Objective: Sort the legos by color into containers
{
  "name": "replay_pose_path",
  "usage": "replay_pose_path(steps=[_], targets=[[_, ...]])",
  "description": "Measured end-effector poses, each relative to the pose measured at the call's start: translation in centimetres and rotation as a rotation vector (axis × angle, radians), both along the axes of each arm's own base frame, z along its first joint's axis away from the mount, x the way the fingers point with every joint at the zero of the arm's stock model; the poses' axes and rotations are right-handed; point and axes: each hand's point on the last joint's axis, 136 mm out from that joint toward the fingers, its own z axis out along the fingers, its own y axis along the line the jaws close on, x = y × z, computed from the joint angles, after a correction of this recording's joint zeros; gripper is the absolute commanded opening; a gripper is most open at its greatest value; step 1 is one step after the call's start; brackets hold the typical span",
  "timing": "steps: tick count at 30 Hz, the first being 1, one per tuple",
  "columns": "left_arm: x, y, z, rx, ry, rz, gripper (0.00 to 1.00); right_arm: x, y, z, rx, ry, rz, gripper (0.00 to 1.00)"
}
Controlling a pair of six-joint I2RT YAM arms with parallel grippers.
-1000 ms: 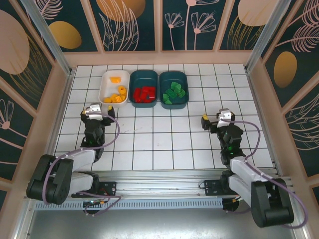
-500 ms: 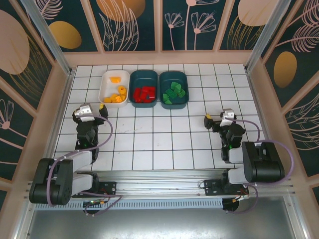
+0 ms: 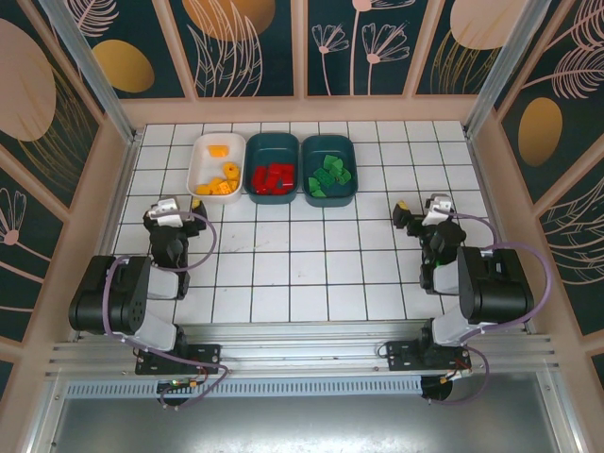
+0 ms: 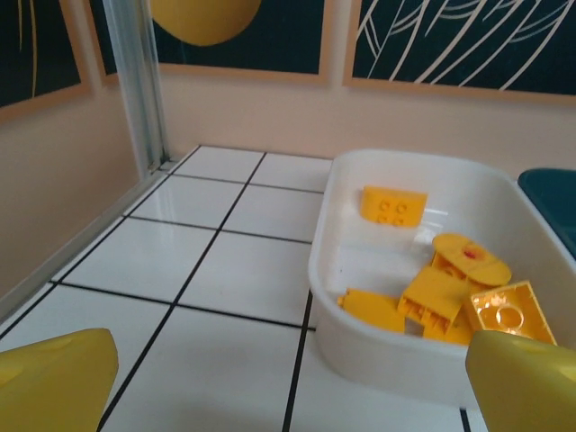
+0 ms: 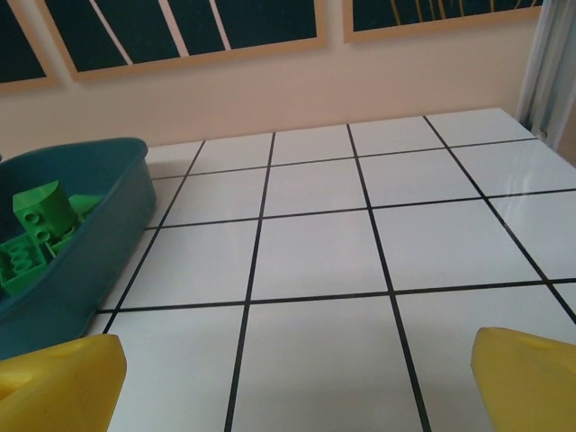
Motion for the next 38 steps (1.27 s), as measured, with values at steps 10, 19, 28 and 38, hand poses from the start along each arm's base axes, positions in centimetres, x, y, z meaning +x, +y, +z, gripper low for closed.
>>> replay_pose_path(steps=[10,19,28,38], targets=[[0.04,-0.3,-0.29,0.004,0.013,-0.018,0.99,-0.06,-0.49,-0.7,0.004,0.029,-0.031,0.99],[0.04,-0.3,-0.29,0.005,0.013,-0.018,0.99,-0.06,-0.51,-0.7,0.004,0.029,-0.032,0.99],[0.04,-0.3,-0.29,0.005,0.013,-0.018,0.99,-0.06,-0.51,-0.7,0.004,0.029,-0.032,0.99],[0.0,-0.31,-0.64,0.005,0.028,-0.019,0.99,-0.06,-0.51,-0.7,0.004,0.029,-0.032,0.99]])
